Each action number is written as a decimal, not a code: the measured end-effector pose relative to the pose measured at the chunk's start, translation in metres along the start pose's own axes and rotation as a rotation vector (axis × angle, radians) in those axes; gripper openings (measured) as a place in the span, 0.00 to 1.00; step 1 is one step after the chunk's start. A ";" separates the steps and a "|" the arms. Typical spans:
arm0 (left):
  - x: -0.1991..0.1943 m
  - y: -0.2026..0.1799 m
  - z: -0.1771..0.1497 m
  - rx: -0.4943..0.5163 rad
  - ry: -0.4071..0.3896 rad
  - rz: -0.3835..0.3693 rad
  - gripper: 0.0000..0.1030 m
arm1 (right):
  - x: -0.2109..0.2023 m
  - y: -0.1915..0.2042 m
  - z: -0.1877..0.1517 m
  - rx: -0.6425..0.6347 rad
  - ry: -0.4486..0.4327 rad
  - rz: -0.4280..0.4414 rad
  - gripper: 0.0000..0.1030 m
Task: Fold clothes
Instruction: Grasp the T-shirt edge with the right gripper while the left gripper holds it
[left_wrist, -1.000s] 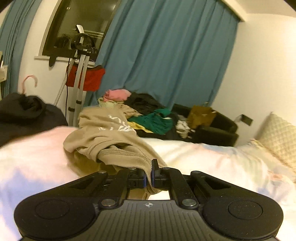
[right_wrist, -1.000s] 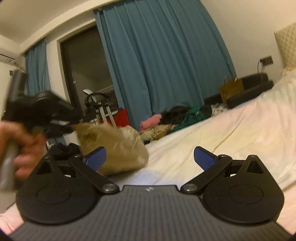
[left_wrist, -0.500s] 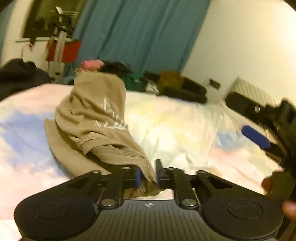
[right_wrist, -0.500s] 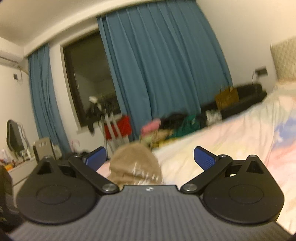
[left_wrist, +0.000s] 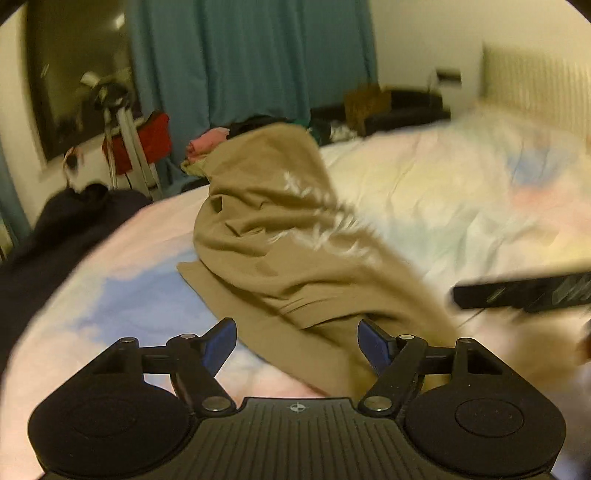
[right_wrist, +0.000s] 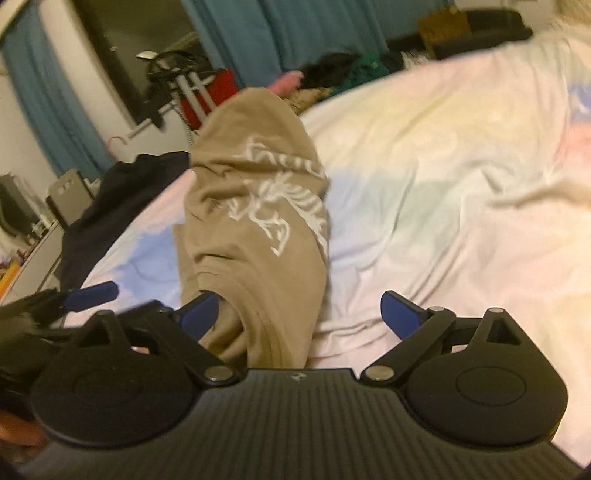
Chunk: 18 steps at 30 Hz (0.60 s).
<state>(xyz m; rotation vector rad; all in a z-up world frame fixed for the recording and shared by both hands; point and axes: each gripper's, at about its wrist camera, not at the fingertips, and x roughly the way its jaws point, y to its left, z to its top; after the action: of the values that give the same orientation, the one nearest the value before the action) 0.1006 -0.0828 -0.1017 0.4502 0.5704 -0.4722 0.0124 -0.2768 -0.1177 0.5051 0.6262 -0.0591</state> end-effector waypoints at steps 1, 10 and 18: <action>0.013 -0.002 -0.002 0.028 0.002 0.011 0.72 | 0.002 -0.001 0.000 0.007 0.005 -0.004 0.93; 0.067 0.000 -0.008 0.141 -0.140 0.192 0.74 | 0.040 0.012 -0.007 -0.089 0.087 0.002 0.93; 0.026 0.026 0.014 -0.071 -0.394 0.301 0.74 | 0.047 0.036 -0.020 -0.266 0.044 -0.023 0.93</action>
<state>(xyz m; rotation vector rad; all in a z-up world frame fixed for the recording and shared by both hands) 0.1391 -0.0770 -0.0999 0.3544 0.1339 -0.2409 0.0469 -0.2311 -0.1435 0.2424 0.6711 0.0140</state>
